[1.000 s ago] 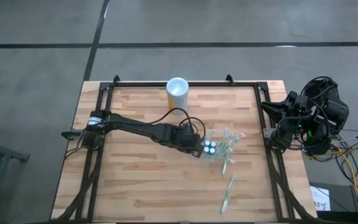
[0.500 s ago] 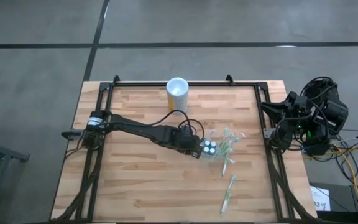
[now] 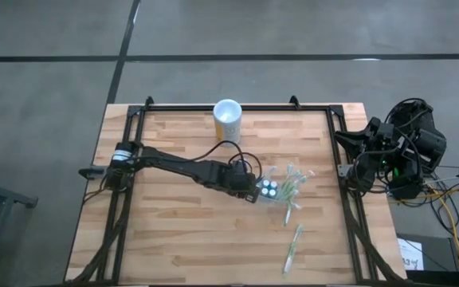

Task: Pick & Place toothbrushing station
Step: Adjust the transparent organizer on the table

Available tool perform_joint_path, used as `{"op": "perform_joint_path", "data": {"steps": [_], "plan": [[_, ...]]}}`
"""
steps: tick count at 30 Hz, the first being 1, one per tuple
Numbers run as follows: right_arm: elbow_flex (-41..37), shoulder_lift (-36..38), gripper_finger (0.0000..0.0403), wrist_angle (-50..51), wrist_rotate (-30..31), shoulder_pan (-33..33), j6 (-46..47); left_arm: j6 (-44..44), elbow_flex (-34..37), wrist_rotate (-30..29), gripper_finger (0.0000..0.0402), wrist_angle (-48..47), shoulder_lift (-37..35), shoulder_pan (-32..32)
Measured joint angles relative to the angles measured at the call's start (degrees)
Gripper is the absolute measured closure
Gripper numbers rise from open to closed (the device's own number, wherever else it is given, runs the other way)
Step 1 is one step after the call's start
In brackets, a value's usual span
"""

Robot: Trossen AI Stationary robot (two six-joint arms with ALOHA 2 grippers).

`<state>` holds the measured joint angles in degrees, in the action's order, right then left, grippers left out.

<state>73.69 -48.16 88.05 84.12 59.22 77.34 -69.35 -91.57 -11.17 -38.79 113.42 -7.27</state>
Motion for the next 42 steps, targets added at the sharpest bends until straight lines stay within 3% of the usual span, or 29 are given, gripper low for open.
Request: {"op": "perform_joint_path", "data": {"steps": [10, 24, 31, 42], "plan": [[0.0, 0.0, 0.0346, 0.0, 0.0, 0.0, 0.0, -0.5, 0.0, 1.0, 0.0319, -5.3, 0.0, 0.2], [-0.2, 0.0, 0.0346, 0.1, 0.0, 0.0, -0.1, -2.0, -1.4, 2.1, 0.0319, -1.2, -0.2, 0.3], [-0.9, 0.0, 0.0346, 0.1, 0.0, 0.0, -1.3, 1.3, -3.8, -6.7, 0.0319, -0.9, -0.3, 0.6], [-0.9, 0.0, 0.0346, 0.1, 0.0, 0.0, -1.5, 2.0, -3.5, -5.0, 0.0319, -3.6, -0.3, 1.1]]}}
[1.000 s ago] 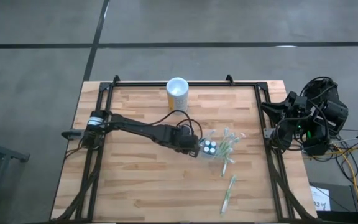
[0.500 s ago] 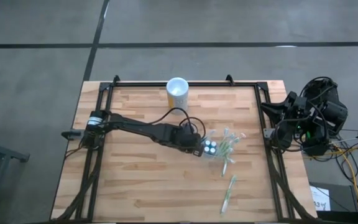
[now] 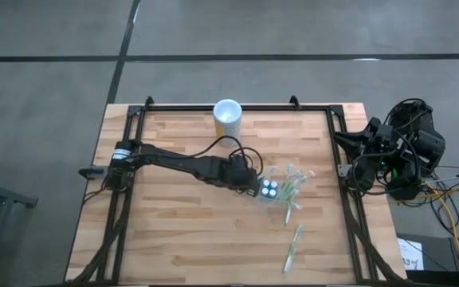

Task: Pick & Place toothbrushing station
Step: Adjust the transparent organizer on the table

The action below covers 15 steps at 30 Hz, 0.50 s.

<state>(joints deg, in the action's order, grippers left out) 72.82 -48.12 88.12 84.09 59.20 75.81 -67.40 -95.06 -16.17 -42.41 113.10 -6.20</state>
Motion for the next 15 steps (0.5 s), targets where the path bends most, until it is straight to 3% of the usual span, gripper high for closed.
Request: {"op": "perform_joint_path", "data": {"steps": [4, 15], "plan": [[0.0, 0.0, 0.0346, 0.0, 0.0, 0.0, 0.0, 0.0, 1.5, 3.3, 0.0319, 0.1, 0.0, 0.0], [0.0, 0.0, 0.0346, 0.0, 0.0, 0.0, -0.9, -2.0, 4.2, 5.2, 0.0319, 2.9, 0.0, 0.0]]}}
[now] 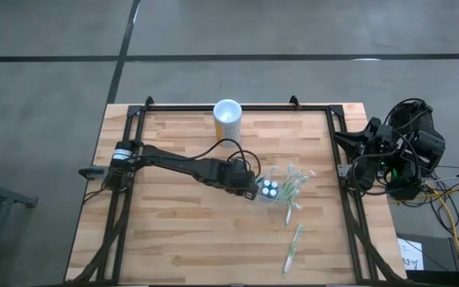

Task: Pick & Place toothbrushing station
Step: Adjust the transparent organizer on the table

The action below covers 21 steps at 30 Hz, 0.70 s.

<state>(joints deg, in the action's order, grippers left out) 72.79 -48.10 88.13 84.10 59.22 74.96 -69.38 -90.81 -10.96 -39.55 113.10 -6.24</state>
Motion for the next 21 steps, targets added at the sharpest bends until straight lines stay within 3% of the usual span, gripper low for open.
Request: {"op": "perform_joint_path", "data": {"steps": [21], "plan": [[-0.1, 0.0, 0.0346, -0.1, 0.0, 0.0, -0.6, 3.3, -5.6, -1.5, 0.0319, 1.5, 0.6, 0.1]]}}
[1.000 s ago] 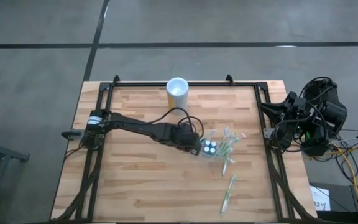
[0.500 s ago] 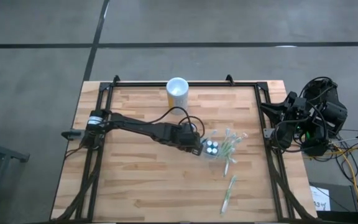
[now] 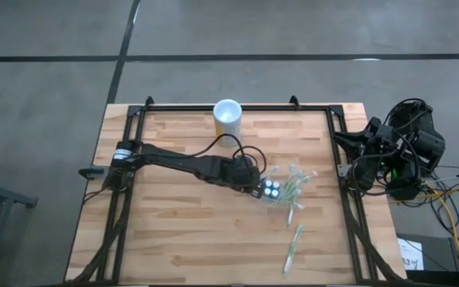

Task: Pick & Place toothbrushing station
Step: Adjust the transparent organizer on the table

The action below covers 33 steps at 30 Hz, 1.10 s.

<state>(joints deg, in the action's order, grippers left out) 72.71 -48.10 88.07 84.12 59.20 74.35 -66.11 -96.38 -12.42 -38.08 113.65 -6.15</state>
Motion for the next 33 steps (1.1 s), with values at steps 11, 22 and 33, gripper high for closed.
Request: {"op": "perform_joint_path", "data": {"steps": [11, 22, 33], "plan": [[-0.1, 0.0, 0.0346, 0.0, 0.0, 0.0, 0.0, 0.3, 0.0, 2.1, 0.0319, -0.4, 2.1, 0.0], [-0.3, 0.0, 0.0346, 0.0, 0.0, 0.0, 0.2, 0.9, 0.0, 2.4, 0.0319, -6.1, 2.2, 0.0], [-0.3, 0.0, 0.0346, 0.0, 0.0, 0.0, 0.2, 1.3, 0.0, 2.3, 0.0319, -6.5, 2.2, 0.0]]}}
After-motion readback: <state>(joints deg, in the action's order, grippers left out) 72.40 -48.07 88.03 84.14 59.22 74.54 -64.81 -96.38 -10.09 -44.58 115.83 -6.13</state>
